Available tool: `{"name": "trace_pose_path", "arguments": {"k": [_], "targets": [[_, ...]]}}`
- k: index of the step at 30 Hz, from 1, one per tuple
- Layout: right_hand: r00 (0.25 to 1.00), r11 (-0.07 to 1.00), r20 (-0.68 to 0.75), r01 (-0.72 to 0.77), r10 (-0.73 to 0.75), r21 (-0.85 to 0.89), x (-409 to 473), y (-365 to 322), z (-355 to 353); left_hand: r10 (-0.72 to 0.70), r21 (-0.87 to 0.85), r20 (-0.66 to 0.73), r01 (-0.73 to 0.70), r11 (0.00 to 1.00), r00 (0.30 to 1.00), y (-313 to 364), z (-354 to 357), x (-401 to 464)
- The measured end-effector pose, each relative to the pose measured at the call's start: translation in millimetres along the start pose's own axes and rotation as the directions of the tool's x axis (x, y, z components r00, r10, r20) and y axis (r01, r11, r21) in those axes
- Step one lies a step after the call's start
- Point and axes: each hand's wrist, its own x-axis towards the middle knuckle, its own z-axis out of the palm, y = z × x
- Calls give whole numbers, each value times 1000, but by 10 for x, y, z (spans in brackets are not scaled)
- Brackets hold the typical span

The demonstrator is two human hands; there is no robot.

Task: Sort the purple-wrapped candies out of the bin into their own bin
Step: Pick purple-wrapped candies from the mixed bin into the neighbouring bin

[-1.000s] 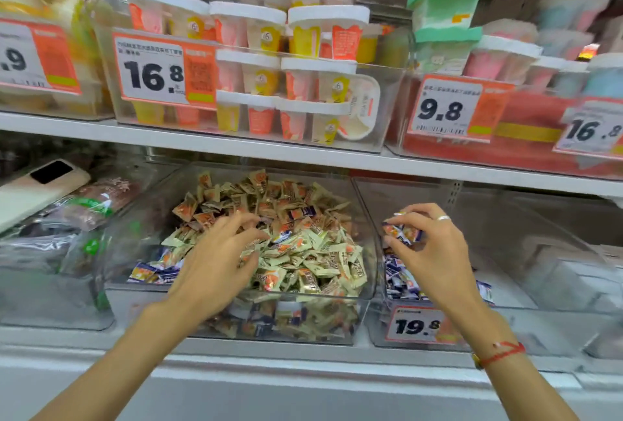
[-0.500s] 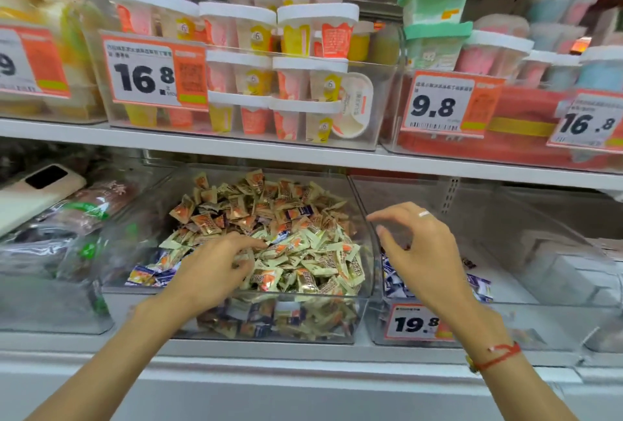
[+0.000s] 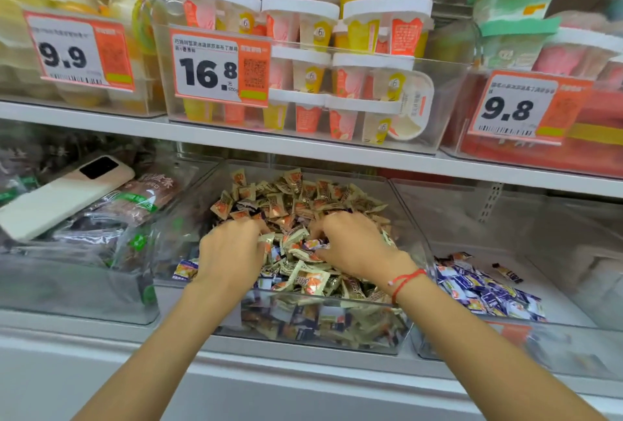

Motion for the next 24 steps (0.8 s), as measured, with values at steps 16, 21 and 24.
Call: {"name": "trace_pose_path", "arguments": {"k": [16, 21, 24], "targets": [[848, 943, -455, -140, 272, 302, -1052, 844, -33, 250, -43, 164, -246, 968, 954, 906, 345, 650], [901, 947, -376, -99, 216, 307, -1077, 897, -71, 167, -139, 179, -143, 980, 970, 766, 301, 528], [902, 899, -325, -132, 283, 418, -1184, 1023, -187, 110, -393, 13, -96, 915, 994, 826, 145, 342]]}}
